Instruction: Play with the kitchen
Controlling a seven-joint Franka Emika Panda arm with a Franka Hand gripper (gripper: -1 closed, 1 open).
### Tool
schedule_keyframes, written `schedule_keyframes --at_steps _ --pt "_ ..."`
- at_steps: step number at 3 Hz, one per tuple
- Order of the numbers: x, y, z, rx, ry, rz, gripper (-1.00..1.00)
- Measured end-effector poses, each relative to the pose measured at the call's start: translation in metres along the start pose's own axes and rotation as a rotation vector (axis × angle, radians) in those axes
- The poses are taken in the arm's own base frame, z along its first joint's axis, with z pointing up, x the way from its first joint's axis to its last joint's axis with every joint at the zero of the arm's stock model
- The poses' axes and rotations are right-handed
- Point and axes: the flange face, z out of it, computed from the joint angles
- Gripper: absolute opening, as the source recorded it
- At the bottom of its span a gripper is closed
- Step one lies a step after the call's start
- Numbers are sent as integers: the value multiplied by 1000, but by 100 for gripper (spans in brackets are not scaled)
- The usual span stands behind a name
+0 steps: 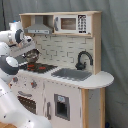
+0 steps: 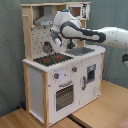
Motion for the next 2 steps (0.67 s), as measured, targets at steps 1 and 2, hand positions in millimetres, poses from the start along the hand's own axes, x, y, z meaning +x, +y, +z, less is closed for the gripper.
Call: schedule_keyframes --at_steps 1,2 --pt "2 -15 11 35 -15 -37 -100" --pt "0 -20 35 58 -75 21 -100"
